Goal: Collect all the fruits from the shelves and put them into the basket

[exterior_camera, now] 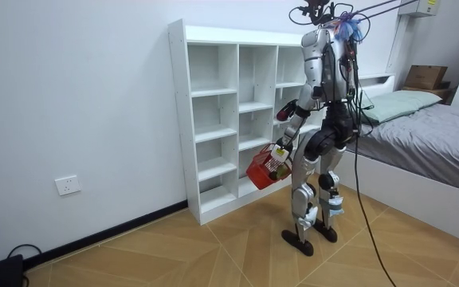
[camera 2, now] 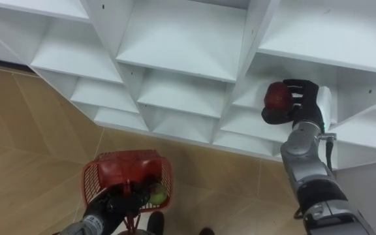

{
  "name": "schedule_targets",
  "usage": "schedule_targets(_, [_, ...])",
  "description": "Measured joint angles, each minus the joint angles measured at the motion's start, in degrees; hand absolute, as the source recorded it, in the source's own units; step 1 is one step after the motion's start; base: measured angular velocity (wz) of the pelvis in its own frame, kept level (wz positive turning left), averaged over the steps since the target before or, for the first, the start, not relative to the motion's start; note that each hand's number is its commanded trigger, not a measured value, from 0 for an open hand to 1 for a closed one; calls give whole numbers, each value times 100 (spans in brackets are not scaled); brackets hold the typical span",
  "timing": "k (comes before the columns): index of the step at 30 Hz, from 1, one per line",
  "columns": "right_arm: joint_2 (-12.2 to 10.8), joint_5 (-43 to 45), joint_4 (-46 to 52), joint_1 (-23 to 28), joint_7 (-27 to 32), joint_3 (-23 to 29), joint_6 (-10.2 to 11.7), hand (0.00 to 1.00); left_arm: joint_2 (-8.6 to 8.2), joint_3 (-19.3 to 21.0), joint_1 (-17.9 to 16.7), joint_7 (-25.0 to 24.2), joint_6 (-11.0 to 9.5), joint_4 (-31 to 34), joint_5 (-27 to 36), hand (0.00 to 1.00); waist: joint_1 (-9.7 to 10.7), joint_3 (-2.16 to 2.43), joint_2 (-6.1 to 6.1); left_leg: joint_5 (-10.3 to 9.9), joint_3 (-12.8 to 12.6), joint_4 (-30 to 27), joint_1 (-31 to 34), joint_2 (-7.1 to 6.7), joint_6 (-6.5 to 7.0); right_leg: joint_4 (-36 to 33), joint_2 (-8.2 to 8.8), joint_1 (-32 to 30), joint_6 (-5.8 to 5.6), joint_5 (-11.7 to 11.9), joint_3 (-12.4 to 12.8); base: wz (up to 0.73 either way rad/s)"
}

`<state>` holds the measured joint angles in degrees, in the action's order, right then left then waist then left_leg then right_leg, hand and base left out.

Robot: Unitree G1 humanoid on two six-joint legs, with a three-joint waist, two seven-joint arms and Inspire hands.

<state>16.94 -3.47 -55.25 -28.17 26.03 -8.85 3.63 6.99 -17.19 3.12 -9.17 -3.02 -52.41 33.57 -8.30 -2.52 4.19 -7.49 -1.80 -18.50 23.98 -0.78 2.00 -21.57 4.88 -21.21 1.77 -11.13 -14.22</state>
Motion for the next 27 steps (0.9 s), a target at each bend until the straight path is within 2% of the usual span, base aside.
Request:
schedule_targets(18, [0,7,38,0,-31,4,-2,100,-23,12,0,-3,0,-3,-9,100,1,2,3,3,-16,0,-5,-1,-1,1,-1,-1,-1,-1,17,0])
schedule_targets(27, [-83,400,1034,28,-185,-118,9,100,3,2,17,0,1,8,-35,100,74,17,1,4,-162,20,-24,15,2,-9,-12,-48,-1,0,130,-6])
